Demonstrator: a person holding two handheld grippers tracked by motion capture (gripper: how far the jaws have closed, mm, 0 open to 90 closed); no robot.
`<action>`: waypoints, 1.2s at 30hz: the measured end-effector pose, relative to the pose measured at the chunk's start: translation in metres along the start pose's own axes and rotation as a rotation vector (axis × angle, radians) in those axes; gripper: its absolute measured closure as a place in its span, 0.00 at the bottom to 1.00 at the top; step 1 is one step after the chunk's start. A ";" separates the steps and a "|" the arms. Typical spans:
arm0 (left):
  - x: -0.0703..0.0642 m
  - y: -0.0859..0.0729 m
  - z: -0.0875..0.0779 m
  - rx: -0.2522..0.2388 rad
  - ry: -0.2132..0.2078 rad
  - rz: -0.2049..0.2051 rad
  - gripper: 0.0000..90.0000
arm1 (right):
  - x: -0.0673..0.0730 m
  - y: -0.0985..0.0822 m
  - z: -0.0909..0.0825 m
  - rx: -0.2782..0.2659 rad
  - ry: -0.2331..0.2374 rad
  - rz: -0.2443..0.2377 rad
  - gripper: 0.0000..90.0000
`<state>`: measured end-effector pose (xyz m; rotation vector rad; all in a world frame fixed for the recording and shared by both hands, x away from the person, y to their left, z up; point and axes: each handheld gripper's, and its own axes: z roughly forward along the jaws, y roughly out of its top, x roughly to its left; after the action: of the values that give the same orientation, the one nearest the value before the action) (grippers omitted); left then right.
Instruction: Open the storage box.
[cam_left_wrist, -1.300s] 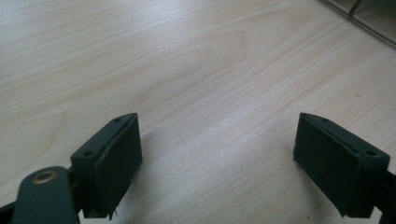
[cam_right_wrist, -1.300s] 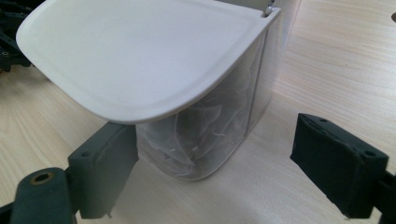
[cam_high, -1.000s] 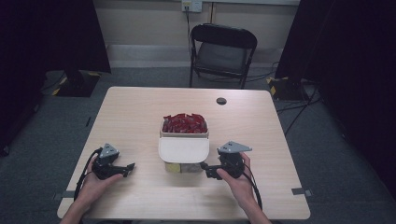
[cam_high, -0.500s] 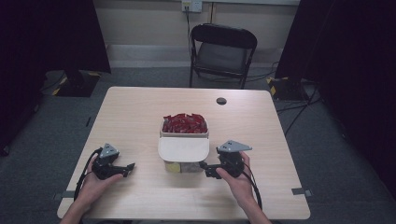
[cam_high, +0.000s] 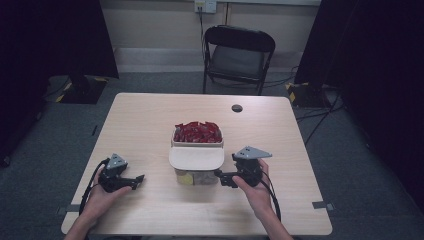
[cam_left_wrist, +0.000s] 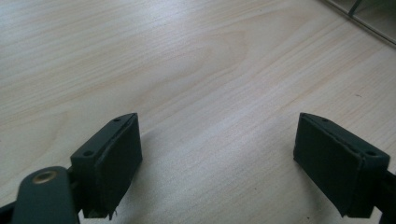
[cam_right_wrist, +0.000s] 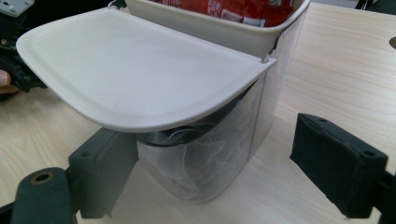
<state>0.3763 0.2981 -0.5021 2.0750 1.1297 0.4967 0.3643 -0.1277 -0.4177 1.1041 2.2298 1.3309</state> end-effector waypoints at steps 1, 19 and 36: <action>0.000 0.000 0.000 0.002 0.000 0.002 0.16 | -0.001 0.001 0.000 -0.001 0.002 -0.003 0.16; 0.000 0.000 0.000 0.000 -0.001 0.000 0.16 | -0.006 0.016 0.003 -0.020 0.022 0.023 0.16; 0.000 0.000 0.000 0.000 -0.002 0.001 0.16 | -0.010 0.029 0.011 -0.039 0.046 0.036 0.19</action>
<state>0.3765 0.2983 -0.5021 2.0760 1.1275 0.4953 0.3909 -0.1209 -0.3996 1.1154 2.2162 1.4226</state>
